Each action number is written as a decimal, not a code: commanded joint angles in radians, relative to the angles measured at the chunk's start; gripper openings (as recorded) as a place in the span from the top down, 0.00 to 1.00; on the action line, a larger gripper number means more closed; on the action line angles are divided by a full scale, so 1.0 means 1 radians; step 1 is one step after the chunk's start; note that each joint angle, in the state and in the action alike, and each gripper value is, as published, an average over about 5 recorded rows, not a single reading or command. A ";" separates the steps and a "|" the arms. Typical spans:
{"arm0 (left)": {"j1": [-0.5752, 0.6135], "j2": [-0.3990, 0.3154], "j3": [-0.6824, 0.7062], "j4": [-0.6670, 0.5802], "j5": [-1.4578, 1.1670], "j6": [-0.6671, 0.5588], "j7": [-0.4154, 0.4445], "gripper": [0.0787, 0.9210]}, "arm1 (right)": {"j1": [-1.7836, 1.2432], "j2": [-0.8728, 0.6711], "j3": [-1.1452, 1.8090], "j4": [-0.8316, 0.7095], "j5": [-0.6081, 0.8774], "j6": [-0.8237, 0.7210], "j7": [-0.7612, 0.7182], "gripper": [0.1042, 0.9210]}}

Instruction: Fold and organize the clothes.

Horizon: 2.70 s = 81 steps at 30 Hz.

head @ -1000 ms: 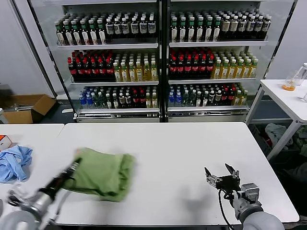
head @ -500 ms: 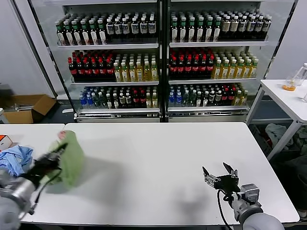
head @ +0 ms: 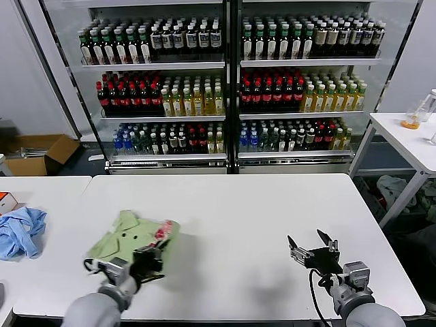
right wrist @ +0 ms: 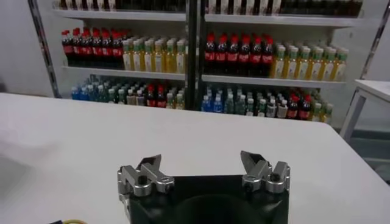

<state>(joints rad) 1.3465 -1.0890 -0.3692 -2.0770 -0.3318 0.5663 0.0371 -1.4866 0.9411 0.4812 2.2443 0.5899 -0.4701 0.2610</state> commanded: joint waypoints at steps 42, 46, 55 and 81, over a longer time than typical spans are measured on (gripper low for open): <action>0.184 -0.123 -0.307 -0.163 -0.331 -0.205 -0.147 0.12 | 0.469 0.365 -0.554 -0.431 0.031 0.006 0.178 0.12; 0.181 -0.132 -0.297 -0.159 -0.314 -0.204 -0.150 0.12 | 0.487 0.382 -0.567 -0.459 0.031 -0.008 0.211 0.12; 0.181 -0.139 -0.276 -0.150 -0.289 -0.203 -0.151 0.12 | 0.489 0.384 -0.559 -0.471 0.063 -0.021 0.264 0.24; 0.168 -0.141 -0.210 -0.138 -0.230 -0.211 -0.145 0.12 | 0.632 0.152 -0.331 -0.537 -0.145 -0.098 -0.067 0.97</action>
<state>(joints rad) 1.5132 -1.2324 -0.5921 -2.2183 -0.5980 0.3610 -0.1094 -0.9035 1.2137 0.0359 1.7200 0.5551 -0.5290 0.3816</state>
